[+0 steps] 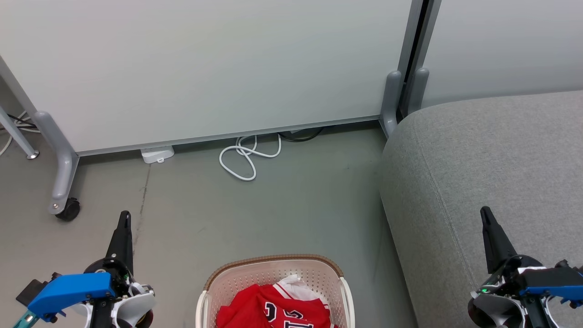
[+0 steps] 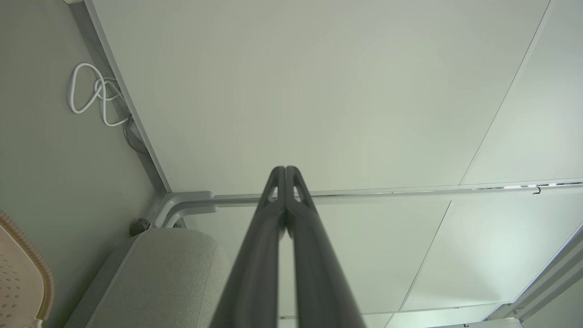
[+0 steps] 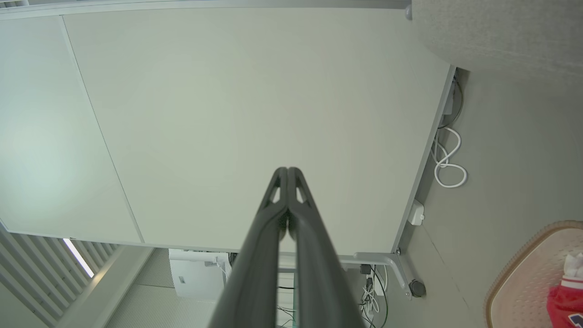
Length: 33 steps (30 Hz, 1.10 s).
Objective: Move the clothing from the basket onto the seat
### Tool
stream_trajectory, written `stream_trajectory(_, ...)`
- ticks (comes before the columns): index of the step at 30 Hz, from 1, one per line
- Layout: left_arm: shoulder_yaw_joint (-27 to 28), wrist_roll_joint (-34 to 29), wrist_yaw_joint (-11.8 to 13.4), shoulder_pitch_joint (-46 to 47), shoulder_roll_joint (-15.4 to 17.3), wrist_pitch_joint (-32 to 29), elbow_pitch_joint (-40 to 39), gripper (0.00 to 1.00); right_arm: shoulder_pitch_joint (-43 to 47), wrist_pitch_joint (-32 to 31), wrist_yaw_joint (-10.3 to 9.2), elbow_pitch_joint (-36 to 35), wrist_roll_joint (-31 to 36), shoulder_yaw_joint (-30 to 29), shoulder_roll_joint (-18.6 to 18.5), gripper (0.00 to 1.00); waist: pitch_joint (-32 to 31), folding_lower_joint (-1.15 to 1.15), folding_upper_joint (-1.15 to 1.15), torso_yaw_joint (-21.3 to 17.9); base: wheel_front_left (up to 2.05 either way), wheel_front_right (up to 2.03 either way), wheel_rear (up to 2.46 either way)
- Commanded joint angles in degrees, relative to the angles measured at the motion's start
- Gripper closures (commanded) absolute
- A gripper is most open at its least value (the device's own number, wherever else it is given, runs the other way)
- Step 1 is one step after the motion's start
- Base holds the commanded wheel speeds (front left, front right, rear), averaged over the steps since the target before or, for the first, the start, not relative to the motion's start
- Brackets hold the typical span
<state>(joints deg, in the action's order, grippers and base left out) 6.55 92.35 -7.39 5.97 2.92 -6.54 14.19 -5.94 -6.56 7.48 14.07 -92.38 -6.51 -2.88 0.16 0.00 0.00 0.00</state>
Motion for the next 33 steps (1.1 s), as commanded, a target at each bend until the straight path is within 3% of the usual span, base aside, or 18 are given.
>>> stream_trajectory(1, 0.08, 0.13, -0.24, 0.62, -0.1, -0.16, -0.23, 1.0, -0.72, -0.11, 0.03, 0.1, -0.05, -0.05, -0.01, 1.0, 0.0, 0.0, 0.0, 0.0, 0.0, 0.0, 0.0)
stream_trajectory(3, 0.08, 0.13, -0.24, 0.62, -0.1, -0.16, -0.23, 1.0, -0.72, -0.11, 0.03, 0.1, -0.05, -0.05, -0.01, 1.0, 0.0, 0.0, 0.0, 0.0, 0.0, 0.0, 0.0)
stream_trajectory(4, -0.02, -0.02, 0.01, -0.06, -0.01, 0.04, 0.17, 0.0, 0.09, 0.02, -0.01, 0.12, 0.02, 0.02, 0.01, 0.0, 0.0, 0.0, 0.0, 0.0, 0.0, 0.0, 0.0)
stream_trajectory(17, -0.97, -2.44, 0.0, -2.09, -0.22, 2.86, 0.08, 0.0, 1.8, 2.82, -0.07, 0.6, 3.59, 1.51, 0.35, 0.0, 0.12, 0.0, 0.0, 0.07, 0.0, 0.0, 0.0)
stream_trajectory(33, -1.32, -16.66, 1.1, -1.49, -0.14, 6.7, -2.99, 0.0, 1.65, 6.67, -0.05, -2.5, 18.42, 3.25, 0.25, 0.0, 0.33, 0.0, 0.0, 0.2, 0.0, 0.0, 0.0)
